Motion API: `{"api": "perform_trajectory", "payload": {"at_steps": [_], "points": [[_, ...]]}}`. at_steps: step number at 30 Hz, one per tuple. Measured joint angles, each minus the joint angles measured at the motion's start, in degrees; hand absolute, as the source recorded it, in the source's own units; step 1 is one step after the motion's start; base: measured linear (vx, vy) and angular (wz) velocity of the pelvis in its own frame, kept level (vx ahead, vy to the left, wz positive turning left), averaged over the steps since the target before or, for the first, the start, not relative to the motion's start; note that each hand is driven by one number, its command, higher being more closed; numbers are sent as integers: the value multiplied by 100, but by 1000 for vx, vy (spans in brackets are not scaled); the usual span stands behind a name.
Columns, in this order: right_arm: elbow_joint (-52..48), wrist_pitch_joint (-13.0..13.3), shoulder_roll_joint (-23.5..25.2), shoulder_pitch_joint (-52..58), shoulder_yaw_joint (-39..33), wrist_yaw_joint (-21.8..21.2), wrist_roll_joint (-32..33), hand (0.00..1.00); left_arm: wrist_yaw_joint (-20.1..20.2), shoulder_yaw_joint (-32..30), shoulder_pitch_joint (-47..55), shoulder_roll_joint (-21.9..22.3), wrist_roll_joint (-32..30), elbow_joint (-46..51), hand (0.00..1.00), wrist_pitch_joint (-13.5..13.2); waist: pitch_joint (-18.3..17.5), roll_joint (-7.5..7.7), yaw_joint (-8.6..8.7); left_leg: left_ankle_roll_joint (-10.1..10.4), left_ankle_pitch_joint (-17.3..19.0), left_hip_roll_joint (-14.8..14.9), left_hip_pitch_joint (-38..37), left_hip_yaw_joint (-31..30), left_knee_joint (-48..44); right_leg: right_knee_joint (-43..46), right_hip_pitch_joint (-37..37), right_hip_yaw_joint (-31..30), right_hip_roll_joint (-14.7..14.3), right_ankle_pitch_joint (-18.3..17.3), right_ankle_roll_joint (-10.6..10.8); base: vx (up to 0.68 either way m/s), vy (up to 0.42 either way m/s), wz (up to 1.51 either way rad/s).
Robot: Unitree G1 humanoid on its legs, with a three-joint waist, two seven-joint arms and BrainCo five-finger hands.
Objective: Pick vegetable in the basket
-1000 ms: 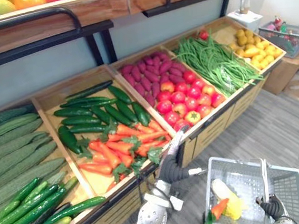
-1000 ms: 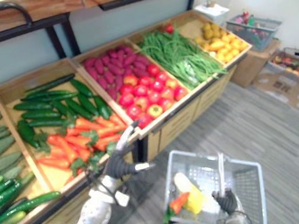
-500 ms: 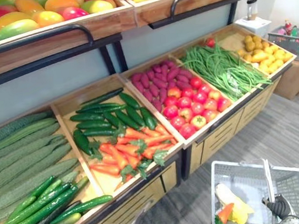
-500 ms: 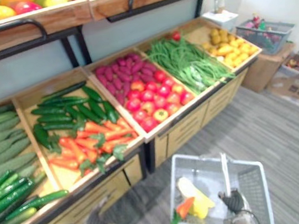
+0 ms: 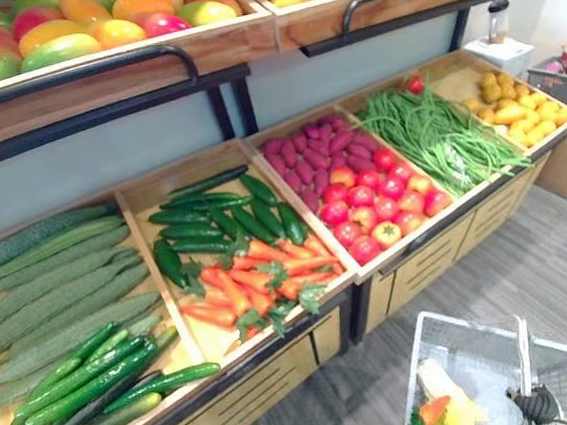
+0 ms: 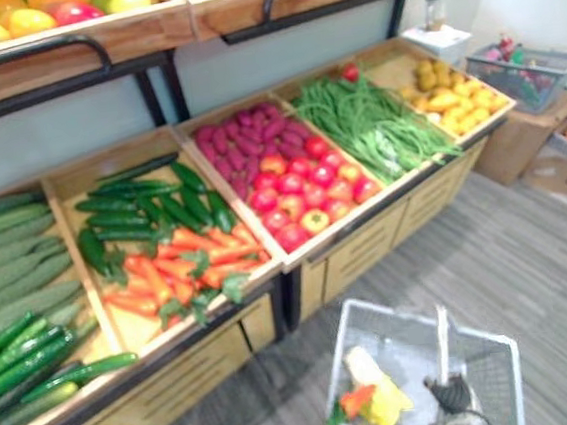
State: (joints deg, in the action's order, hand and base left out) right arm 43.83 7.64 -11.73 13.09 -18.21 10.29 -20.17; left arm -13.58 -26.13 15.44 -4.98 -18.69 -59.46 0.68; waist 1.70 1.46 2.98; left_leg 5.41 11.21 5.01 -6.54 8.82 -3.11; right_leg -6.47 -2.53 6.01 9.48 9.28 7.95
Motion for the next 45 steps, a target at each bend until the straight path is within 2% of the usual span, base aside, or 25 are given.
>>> {"api": "perform_trajectory", "payload": {"at_steps": [5,8,12,13,14,15,17,18,21,22,23,24,25,26,28,31,32,34,35,36,37,38,39,43,45], "points": [[211,-77,57,22,-10,-14,16,100,-12,-126,-45,270,733,-123,0,9,19,9,-12,10,5,15,-106,26,17,7,96,3,-8,-48,6,-12,-11,3],[201,-144,142,-14,-171,-19,37,100,-70,-95,-213,327,733,-119,0,-7,159,-20,-11,9,576,196,260,23,-1118,234,134,-51,-75,-198,17,-28,15,-7],[-342,-127,261,71,-171,-15,38,100,-196,228,-457,215,556,-87,0,-5,387,72,-1,-115,949,239,566,444,-1848,929,-444,-579,-126,-215,129,-109,87,-58],[-589,-117,327,86,-119,1,38,100,-222,425,-521,134,370,-77,0,-6,476,125,7,-197,1082,312,778,688,-2148,964,-709,-819,-170,0,198,-300,185,-138],[-798,-113,370,19,85,12,39,100,-222,571,-612,64,223,30,0,-4,563,159,-10,-293,1127,411,908,1109,-2299,741,-984,-1005,-311,685,293,-340,169,-174],[-862,-106,392,-164,250,12,40,100,-233,606,-649,60,171,66,0,-9,732,-33,-71,-376,1112,659,904,1444,-2330,859,-1072,-798,-432,841,202,-275,107,-158],[-960,-100,426,-268,303,39,61,100,-256,706,-801,-21,40,145,0,-24,1000,-2,-6,-446,981,777,801,1765,-2199,2619,-1328,219,-217,-318,-674,-262,78,-106],[-933,-116,419,-290,248,122,111,100,-292,811,-833,-90,-31,237,0,-20,1087,-4,21,-482,896,854,741,1982,-2140,3778,-1336,730,97,-881,-831,-233,87,-113],[-939,-94,266,-340,500,117,-14,100,-294,1013,-706,-241,-249,247,0,-3,1050,120,-1,-466,822,1224,725,2698,-2221,5425,-1055,1220,880,-934,-996,-105,-4,-120],[-939,-94,275,-352,548,108,-16,100,-287,1015,-675,-251,-255,247,0,1,1033,148,-12,-464,821,1296,725,2820,-2267,5433,-929,1246,983,-696,-1050,-74,-71,-128],[-938,-94,296,-349,613,97,-22,100,-275,1015,-638,-270,-286,246,0,0,983,241,-18,-444,814,1355,722,3008,-2343,5160,-712,1256,1112,-100,-1042,-49,-102,-106],[-897,-123,298,-426,625,79,-25,100,-276,995,-667,-268,-284,242,0,5,990,240,-45,-417,777,1449,703,3157,-2395,4816,-647,1458,957,-194,-922,-107,-117,-129],[-894,-158,287,-479,629,78,-25,100,-235,1016,-659,-185,-287,252,0,-5,928,16,-116,-481,500,1537,639,3223,-1878,4137,-410,1556,647,-239,-784,-108,-141,-123],[-928,-140,278,-503,649,73,-24,100,-205,1028,-647,-122,-289,289,0,-39,919,51,-125,-324,264,1418,419,3494,-1504,4347,-463,1604,769,-467,-632,-101,-165,-112],[-866,-232,290,-532,706,62,-8,100,-183,1101,-622,-183,-381,349,0,-39,774,318,-181,-296,218,1307,394,4021,-1642,4540,-510,1672,1145,-682,-270,-27,-199,-110],[-805,-255,218,-685,827,53,-10,100,-198,928,-562,55,-411,350,0,-36,651,52,-192,-399,-85,1685,535,4398,-1740,3278,-310,1895,573,-851,-326,-13,-228,-120],[-873,-215,199,-658,938,52,-11,100,-185,986,-567,21,-441,351,0,-55,599,146,-175,-380,-178,1651,609,4483,-1819,2821,-284,1913,544,-1090,-184,-32,-307,-112],[-980,-214,172,-633,1012,54,-11,100,-179,996,-669,11,-481,321,0,-40,590,174,-165,-379,-178,1831,668,4649,-2234,2250,-155,1977,394,-1224,-199,10,-259,-85],[-1021,-216,169,-607,1099,62,-4,100,-179,919,-678,-65,-483,342,0,-64,651,241,-227,-330,-103,2256,911,4672,-3249,1684,150,1867,230,-1236,-226,9,-206,-66],[-1022,-224,166,-609,1133,74,-4,100,-185,906,-716,-74,-492,342,0,-68,667,244,-219,-120,120,2177,1050,4538,-3177,1549,208,1785,253,-1252,-234,-45,-133,-59],[-1028,-234,38,-653,1135,112,0,100,-209,919,-807,28,-492,335,0,-73,704,123,-167,-188,82,1916,1223,4369,-2376,1464,241,1713,276,-1244,-225,-63,22,-28],[-1026,-233,-56,-619,1133,115,1,100,-229,956,-808,104,-492,329,0,-68,718,-27,-160,-358,-266,1906,1223,4382,-2007,1436,280,1721,197,-1251,-200,-29,68,-50],[-972,-231,36,-568,1207,107,0,100,-275,998,-817,142,-487,280,0,-38,690,-94,-180,-345,-359,1945,1031,4450,-2004,1388,439,1711,187,-1311,-40,50,28,-40],[-1183,-1,176,-127,1244,87,-5,100,-415,1031,-786,85,-485,291,0,-22,882,-27,-147,-330,-395,2066,633,4303,-2353,1098,1053,1890,128,-1319,-27,34,-19,-7],[-1186,12,93,-44,1242,87,-4,100,-440,1118,-778,82,-455,300,0,-34,966,-20,-158,-349,-699,1919,657,3478,-2545,1003,1249,1791,211,-1320,-26,-27,-69,-30]]}}
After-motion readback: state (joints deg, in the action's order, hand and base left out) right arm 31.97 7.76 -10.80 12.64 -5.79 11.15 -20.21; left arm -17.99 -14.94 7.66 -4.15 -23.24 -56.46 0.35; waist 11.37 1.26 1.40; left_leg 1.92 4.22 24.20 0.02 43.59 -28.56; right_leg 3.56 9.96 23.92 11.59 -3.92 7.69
